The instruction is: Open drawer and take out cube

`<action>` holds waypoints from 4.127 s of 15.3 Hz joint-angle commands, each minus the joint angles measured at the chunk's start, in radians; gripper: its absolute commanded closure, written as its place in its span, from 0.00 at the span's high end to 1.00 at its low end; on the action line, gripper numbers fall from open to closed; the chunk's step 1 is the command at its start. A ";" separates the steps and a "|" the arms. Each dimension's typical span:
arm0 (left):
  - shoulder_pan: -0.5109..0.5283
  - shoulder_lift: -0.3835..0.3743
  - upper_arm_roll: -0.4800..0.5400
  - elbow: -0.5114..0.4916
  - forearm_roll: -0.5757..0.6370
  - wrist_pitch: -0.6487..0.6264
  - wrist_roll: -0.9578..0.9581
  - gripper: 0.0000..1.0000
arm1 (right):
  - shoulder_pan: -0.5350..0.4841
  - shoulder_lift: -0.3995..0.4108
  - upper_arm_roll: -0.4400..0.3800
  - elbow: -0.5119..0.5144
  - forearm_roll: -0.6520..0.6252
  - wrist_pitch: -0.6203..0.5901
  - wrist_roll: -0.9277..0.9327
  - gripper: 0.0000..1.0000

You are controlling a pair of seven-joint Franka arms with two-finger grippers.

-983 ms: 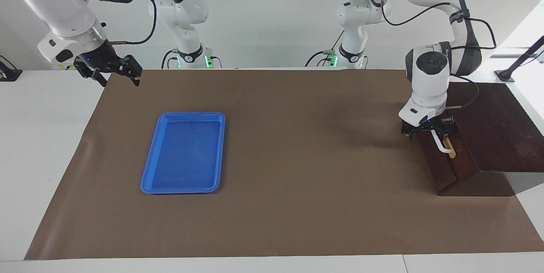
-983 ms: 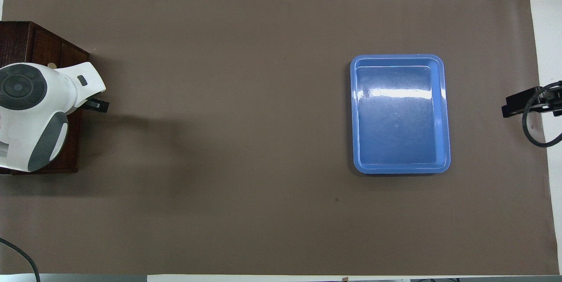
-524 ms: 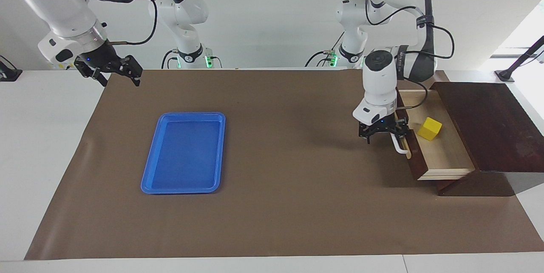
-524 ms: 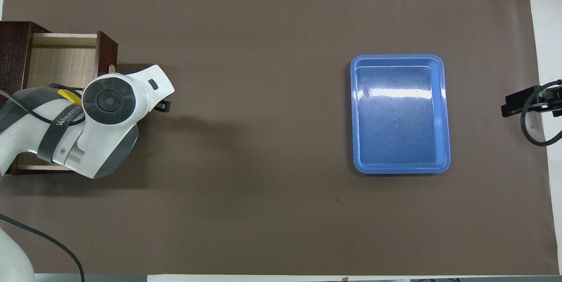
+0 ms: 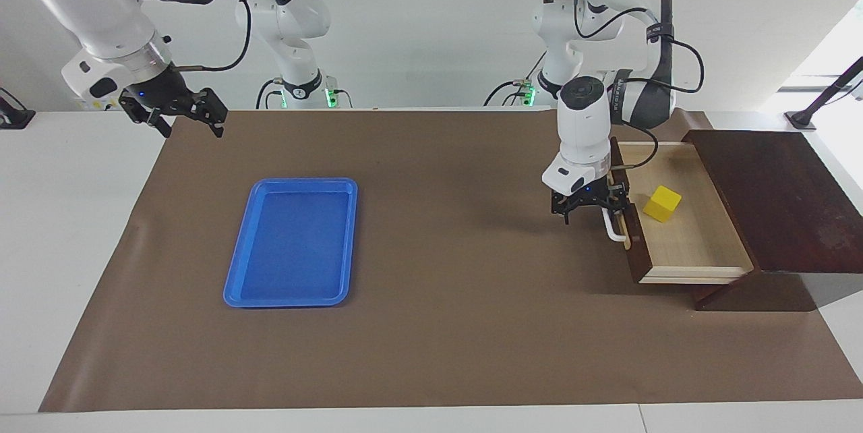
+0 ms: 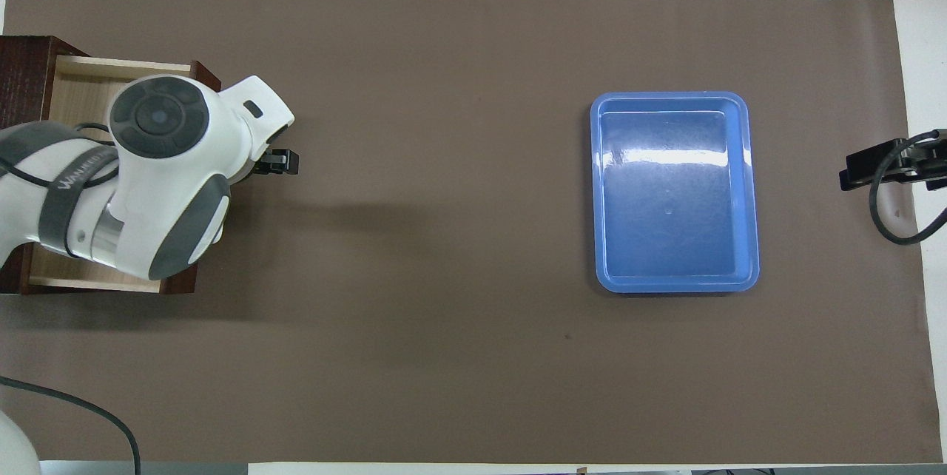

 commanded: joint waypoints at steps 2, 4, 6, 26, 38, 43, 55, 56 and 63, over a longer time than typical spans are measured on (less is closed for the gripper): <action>0.087 0.038 0.011 0.242 -0.114 -0.218 -0.007 1.00 | -0.001 -0.019 0.006 -0.018 0.002 0.005 0.012 1.00; 0.205 0.006 0.013 0.234 -0.226 -0.215 -0.028 1.00 | -0.001 -0.018 0.006 -0.016 0.006 0.005 0.023 1.00; 0.276 -0.014 0.013 0.194 -0.257 -0.203 -0.092 1.00 | -0.001 -0.018 0.006 -0.016 0.016 0.006 0.026 1.00; 0.347 -0.080 0.024 -0.140 -0.200 0.129 -0.453 0.00 | 0.210 0.004 0.012 -0.183 0.322 0.137 0.871 1.00; 0.079 0.000 0.015 0.226 -0.196 -0.229 -1.021 0.00 | 0.387 0.097 0.012 -0.301 0.589 0.480 1.241 1.00; -0.073 -0.017 0.014 0.193 -0.275 -0.177 -1.478 0.00 | 0.433 0.091 0.012 -0.392 0.710 0.615 1.272 1.00; -0.362 -0.068 0.011 -0.045 -0.275 0.095 -2.080 0.00 | 0.553 0.160 0.012 -0.438 0.852 0.755 1.292 1.00; -0.380 -0.063 0.011 -0.047 -0.277 0.109 -2.099 0.00 | 0.551 0.179 0.012 -0.426 0.852 0.756 1.289 1.00; -0.434 -0.085 0.011 -0.120 -0.277 0.129 -2.110 0.00 | 0.554 0.214 0.012 -0.368 0.882 0.755 1.310 1.00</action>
